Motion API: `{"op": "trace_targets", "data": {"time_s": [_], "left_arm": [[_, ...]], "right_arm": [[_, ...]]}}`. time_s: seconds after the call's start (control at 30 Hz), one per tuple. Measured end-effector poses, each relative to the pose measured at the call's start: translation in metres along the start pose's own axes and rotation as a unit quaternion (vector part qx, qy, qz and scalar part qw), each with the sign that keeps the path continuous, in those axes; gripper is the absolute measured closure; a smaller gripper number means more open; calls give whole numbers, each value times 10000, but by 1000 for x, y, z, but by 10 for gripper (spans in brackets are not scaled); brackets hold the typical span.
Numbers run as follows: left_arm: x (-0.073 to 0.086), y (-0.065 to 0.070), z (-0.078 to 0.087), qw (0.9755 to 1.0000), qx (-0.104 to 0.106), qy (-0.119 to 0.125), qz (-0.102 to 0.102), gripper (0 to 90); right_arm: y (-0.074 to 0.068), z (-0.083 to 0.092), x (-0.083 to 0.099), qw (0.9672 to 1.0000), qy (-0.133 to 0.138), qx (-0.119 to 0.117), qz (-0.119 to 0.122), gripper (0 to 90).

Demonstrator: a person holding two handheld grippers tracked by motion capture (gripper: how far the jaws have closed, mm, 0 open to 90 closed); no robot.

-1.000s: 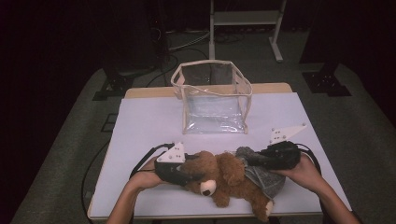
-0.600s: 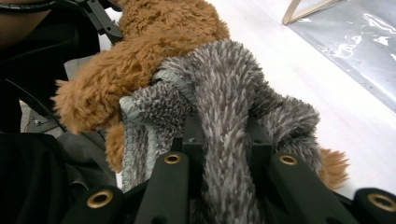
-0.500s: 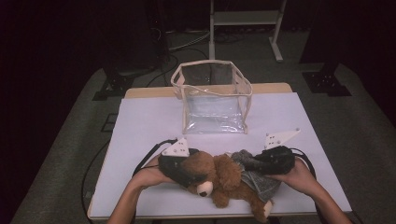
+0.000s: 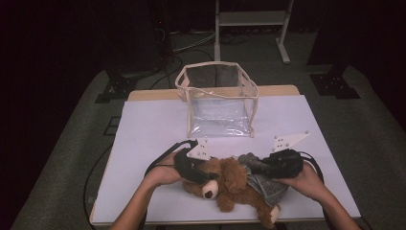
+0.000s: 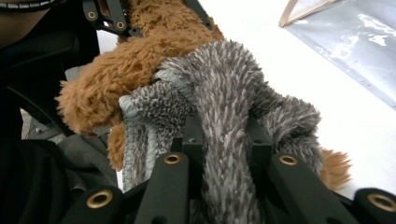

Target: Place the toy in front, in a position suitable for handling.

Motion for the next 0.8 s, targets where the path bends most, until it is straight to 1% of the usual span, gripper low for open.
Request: {"op": "trace_targets", "data": {"time_s": [0.07, 0.1, 0.17, 0.23, 0.3, 0.33, 0.37, 0.43, 0.5, 0.53, 0.57, 0.6, 0.67, 0.7, 0.73, 0.8], "left_arm": [[0, -4, 3, 10000, -73, 26, -32, 474], [-1, -6, 4, 9999, -144, 40, -42, 477], [-2, -12, 7, 9998, -188, 51, -43, 480], [-4, -19, 10, 9995, -294, 29, -91, 479], [-5, -25, 13, 9993, -370, 43, -52, 479], [-5, -29, 16, 9992, -392, -3, -63, 478], [-4, -31, 16, 9992, -405, 24, -10, 476], [0, -32, 17, 9994, -330, 10, 43, 465], [6, -29, 17, 9996, -262, 15, 70, 447], [11, -24, 17, 9997, -221, 51, 103, 437], [15, -20, 18, 9997, -209, 103, 101, 430], [19, -15, 18, 9995, -209, 215, 101, 429], [24, -4, 21, 9992, -186, 358, 20, 425], [26, 1, 23, 9990, -235, 386, -26, 423], [28, 6, 24, 9988, -253, 410, -50, 421], [31, 12, 26, 9987, -272, 424, -110, 417]], "right_arm": [[3, 1, -5, 10000, 3, 29, -5, 750], [5, 1, -8, 10000, -3, 22, 0, 750], [8, -1, -14, 10000, -64, 70, 22, 750], [12, -3, -19, 9999, -70, 76, 21, 750], [16, -5, -23, 9999, -93, 80, -12, 750], [19, -7, -25, 9999, -70, 80, -15, 750], [21, -10, -27, 9999, -69, 76, -56, 751], [24, -13, -29, 10000, -49, 32, -68, 751], [23, -17, -27, 10000, -67, -31, -64, 751], [21, -19, -26, 9999, -89, -66, -39, 751], [17, -20, -24, 9999, -115, -125, 8, 751], [12, -21, -23, 9998, -131, -160, 31, 752], [3, -19, -20, 9995, -182, -258, 87, 751], [0, -16, -21, 9993, -189, -282, 130, 750], [-2, -12, -22, 9993, -188, -290, 161, 750], [-3, -6, -27, 9995, -162, -166, 206, 750]]}}
Point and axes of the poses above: each handheld gripper's, and its own axes: z roughly backward along the jaws, x roughly out of its underside, y roughly to its right, the point moved 1 cm from there along -z, roughly forward along the jaws, and after that the axes turned 1 degree about -y, right-handed, at the moved point
